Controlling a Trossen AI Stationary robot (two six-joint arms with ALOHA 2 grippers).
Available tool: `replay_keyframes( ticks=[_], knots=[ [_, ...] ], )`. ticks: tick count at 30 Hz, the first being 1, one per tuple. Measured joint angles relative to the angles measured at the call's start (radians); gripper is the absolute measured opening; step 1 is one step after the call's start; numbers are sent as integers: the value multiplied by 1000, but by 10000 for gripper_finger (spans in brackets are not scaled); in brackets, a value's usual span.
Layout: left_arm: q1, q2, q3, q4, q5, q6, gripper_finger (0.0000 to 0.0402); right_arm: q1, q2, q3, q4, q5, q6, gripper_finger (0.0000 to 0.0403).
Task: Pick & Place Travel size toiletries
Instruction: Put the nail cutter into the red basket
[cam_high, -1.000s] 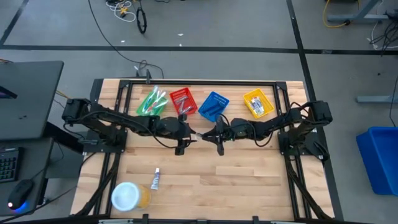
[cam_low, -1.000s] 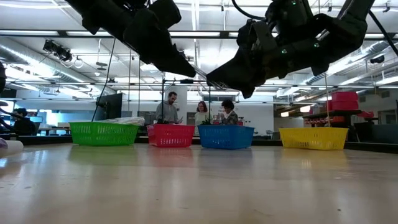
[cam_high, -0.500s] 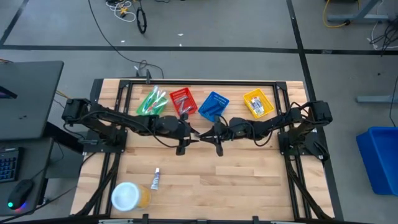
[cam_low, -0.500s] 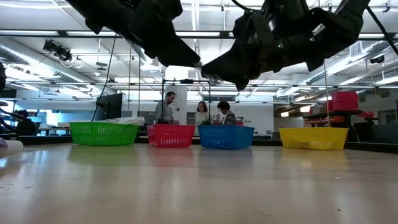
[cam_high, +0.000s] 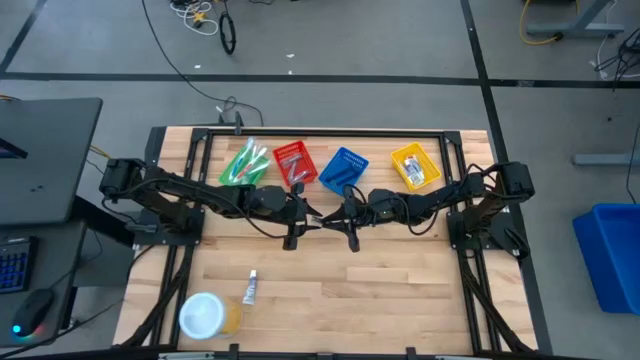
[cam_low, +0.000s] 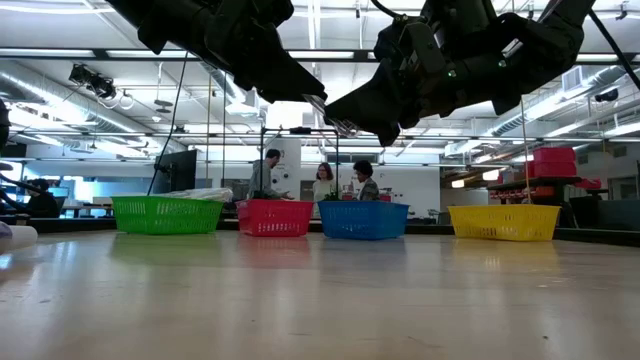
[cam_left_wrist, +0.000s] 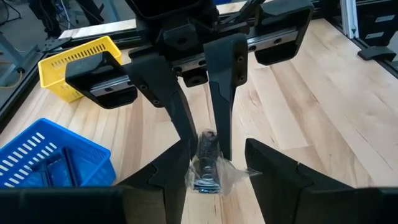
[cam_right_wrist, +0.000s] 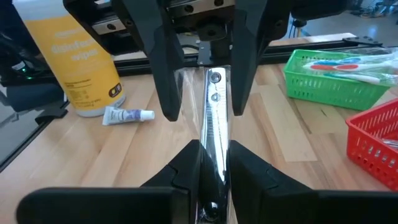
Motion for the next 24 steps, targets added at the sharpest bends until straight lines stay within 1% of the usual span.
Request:
replay_keyframes(
  ticks=[15,18,24],
  knots=[
    [0,1,-1,0,-3,-3,163,0,0,0,47,0,1,69],
    [0,1,-1,1,-3,-4,149,0,0,0,43,0,2,69],
    [0,1,-1,2,-3,-30,103,0,0,0,45,0,2,69]
  ],
)
